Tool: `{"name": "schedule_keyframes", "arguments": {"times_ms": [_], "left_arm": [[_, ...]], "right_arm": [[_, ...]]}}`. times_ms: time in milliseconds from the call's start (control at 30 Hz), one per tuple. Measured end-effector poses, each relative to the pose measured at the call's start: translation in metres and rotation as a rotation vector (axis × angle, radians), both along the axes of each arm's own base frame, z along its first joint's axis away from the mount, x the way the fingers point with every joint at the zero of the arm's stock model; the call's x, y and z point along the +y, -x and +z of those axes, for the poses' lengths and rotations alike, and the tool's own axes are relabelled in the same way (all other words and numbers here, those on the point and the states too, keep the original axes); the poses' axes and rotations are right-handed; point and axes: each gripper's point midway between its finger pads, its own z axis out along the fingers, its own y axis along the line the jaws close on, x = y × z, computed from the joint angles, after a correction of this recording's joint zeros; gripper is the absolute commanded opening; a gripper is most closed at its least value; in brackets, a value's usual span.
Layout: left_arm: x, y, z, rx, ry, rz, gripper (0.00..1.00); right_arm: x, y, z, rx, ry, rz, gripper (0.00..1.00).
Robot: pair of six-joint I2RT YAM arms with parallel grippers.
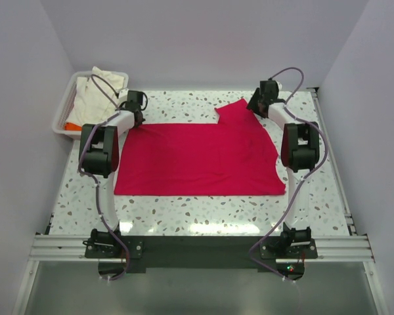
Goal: Fold and stack the t-shirts
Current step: Fold the tshirt
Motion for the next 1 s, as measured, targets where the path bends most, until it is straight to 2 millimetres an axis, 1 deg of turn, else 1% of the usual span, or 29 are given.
{"name": "schedule_keyframes", "arguments": {"times_ms": [100,167,333,433,533,667,700,733,800,833,933,1000], "left_arm": [[0.0,0.0,0.0,-0.005,0.002,-0.001,0.0],[-0.001,0.0,0.0,-0.007,0.003,-0.002,0.0],[-0.001,0.0,0.0,-0.011,0.008,-0.006,0.0],[-0.002,0.001,0.0,-0.015,0.012,-0.009,0.0],[-0.003,0.0,0.0,-0.018,0.017,-0.013,0.0],[-0.004,0.0,0.0,-0.019,0.021,-0.016,0.0],[-0.005,0.0,0.001,-0.02,0.023,-0.018,0.0],[-0.005,0.0,0.0,-0.019,0.025,-0.019,0.0],[-0.006,0.0,0.0,-0.019,0.028,-0.022,0.0],[-0.006,0.0,0.001,-0.02,0.03,-0.024,0.0],[-0.007,0.002,0.001,-0.021,0.036,-0.029,0.0],[-0.008,0.003,0.001,-0.02,0.039,-0.031,0.0]], "right_arm": [[0.0,0.0,-0.007,0.018,0.003,-0.002,0.51],[0.0,0.004,-0.013,0.043,0.015,-0.008,0.51],[0.005,0.006,-0.012,0.064,0.036,-0.014,0.48],[0.008,0.009,-0.016,0.079,0.048,-0.015,0.43],[0.012,0.009,-0.017,0.081,0.057,-0.014,0.36],[0.011,0.012,-0.018,0.091,0.062,-0.025,0.26],[0.01,0.012,-0.019,0.092,0.066,-0.029,0.25],[0.009,0.012,-0.019,0.094,0.071,-0.033,0.2],[0.008,0.014,-0.019,0.1,0.075,-0.035,0.15],[0.008,0.014,-0.019,0.105,0.077,-0.036,0.09],[0.008,0.018,-0.02,0.122,0.082,-0.035,0.0],[0.007,0.019,-0.02,0.131,0.086,-0.034,0.0]]}}
